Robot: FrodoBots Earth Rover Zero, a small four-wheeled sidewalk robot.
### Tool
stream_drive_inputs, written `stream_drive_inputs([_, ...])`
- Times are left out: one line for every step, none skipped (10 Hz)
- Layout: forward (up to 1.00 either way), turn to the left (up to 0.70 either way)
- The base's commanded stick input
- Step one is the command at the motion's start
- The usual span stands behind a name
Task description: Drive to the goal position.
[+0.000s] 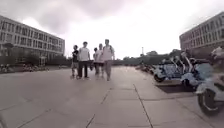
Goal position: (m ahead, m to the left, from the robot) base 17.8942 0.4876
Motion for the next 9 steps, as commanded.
stream_drive_inputs([0.7,-0.08])
stream_drive_inputs([0.7,-0.05])
stream_drive_inputs([0.7,-0.29])
stream_drive_inputs([0.7,-0.19])
stream_drive_inputs([0.7,0.0])
stream_drive_inputs([0.7,0.0])
stream_drive_inputs([0.7,0.0])
stream_drive_inputs([0.7,0.0])
stream_drive_inputs([0.7,0.0])
